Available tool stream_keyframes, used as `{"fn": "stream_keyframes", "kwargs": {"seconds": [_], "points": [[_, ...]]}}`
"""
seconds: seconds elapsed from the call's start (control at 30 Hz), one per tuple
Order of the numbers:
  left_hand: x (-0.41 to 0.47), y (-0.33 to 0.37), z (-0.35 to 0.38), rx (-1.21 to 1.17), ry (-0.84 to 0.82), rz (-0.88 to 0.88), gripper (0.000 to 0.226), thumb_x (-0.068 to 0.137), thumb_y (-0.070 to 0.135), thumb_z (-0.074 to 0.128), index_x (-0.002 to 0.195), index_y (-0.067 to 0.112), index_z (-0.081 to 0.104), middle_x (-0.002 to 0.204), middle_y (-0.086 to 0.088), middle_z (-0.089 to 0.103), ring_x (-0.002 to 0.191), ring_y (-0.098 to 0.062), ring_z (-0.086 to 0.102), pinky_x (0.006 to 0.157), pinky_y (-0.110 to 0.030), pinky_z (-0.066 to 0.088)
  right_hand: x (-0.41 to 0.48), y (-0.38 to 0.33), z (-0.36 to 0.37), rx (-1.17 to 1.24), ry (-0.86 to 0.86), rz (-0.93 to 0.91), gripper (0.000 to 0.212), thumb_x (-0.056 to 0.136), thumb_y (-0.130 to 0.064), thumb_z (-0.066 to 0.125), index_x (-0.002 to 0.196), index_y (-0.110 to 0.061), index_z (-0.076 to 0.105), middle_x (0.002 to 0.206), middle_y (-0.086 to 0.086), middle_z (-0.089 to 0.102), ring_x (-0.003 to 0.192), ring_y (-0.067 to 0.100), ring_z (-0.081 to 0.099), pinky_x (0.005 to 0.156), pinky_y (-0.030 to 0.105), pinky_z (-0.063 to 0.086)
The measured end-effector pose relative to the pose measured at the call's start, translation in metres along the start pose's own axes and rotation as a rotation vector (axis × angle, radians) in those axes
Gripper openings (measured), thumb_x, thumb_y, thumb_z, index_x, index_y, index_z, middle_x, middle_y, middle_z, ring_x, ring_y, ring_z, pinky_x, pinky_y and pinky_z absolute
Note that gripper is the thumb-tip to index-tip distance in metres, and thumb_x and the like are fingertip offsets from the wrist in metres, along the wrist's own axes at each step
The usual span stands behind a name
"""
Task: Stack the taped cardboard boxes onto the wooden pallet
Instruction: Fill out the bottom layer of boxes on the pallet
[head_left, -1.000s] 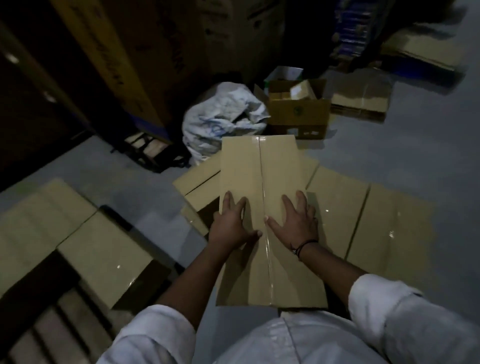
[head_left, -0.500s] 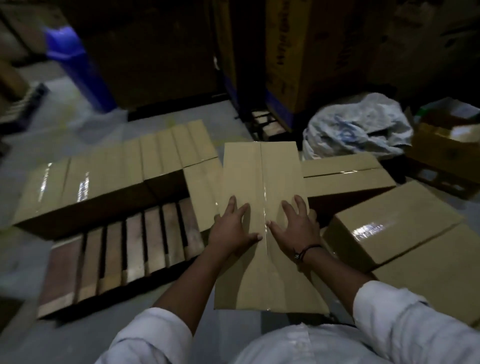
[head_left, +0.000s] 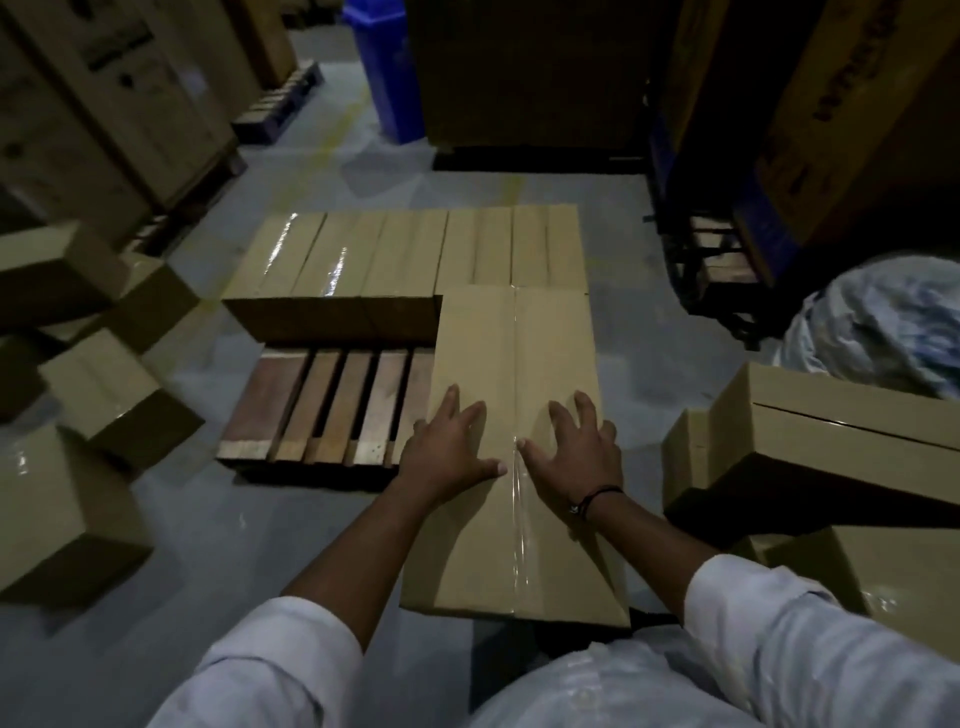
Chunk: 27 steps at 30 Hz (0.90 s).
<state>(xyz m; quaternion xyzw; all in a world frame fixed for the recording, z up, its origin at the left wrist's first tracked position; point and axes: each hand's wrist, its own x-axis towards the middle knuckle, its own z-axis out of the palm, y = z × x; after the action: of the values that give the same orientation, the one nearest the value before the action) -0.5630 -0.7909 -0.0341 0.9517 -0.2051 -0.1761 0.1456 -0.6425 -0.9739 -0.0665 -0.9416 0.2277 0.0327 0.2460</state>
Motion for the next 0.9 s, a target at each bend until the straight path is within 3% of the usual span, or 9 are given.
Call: {"fn": "stream_keyframes", "kwargs": {"seconds": [0.27,0.5,0.73,0.9], "points": [[0.067,-0.007,-0.019,0.023,-0.065,-0.108,0.104,0.073,0.067,0.078,0.158,0.038,0.025,0.17,0.009,-0.006,0.147,-0.049,0.023,0.111,-0.06,0.039,0.082,-0.017,0.008,0.03,-0.08,-0.009,0.082,0.082,-0.073,0.055,0.15,-0.032,0.035,0.164,-0.003,0.009,0.138,0.04,0.03,0.102,0.051,0.042],[0.129,0.003,-0.034,0.039,-0.108,-0.182,0.105,0.075,0.064,0.079,0.159,0.034,0.024,0.171,0.003,-0.006,0.147,-0.049,0.024,0.115,-0.054,0.033,0.154,-0.02,0.007,0.089,-0.139,-0.015,0.081,0.081,-0.07,0.059,0.149,-0.03,0.037,0.163,-0.004,0.01,0.136,0.039,0.031,0.106,0.05,0.04],[0.179,-0.008,-0.043,0.008,-0.088,-0.178,0.108,0.071,0.065,0.08,0.158,0.033,0.027,0.171,0.003,-0.003,0.148,-0.042,0.028,0.114,-0.056,0.037,0.204,-0.026,0.006,0.138,-0.156,0.001,0.087,0.077,-0.082,0.05,0.147,-0.032,0.039,0.162,-0.006,0.013,0.137,0.038,0.032,0.107,0.052,0.039],[0.208,-0.025,-0.053,0.003,-0.103,-0.179,0.105,0.072,0.065,0.079,0.158,0.034,0.027,0.171,0.002,-0.002,0.147,-0.045,0.026,0.114,-0.055,0.037,0.235,-0.044,0.016,0.098,-0.148,0.019,0.088,0.075,-0.083,0.054,0.146,-0.033,0.04,0.162,-0.004,0.014,0.135,0.039,0.034,0.105,0.051,0.041]]}}
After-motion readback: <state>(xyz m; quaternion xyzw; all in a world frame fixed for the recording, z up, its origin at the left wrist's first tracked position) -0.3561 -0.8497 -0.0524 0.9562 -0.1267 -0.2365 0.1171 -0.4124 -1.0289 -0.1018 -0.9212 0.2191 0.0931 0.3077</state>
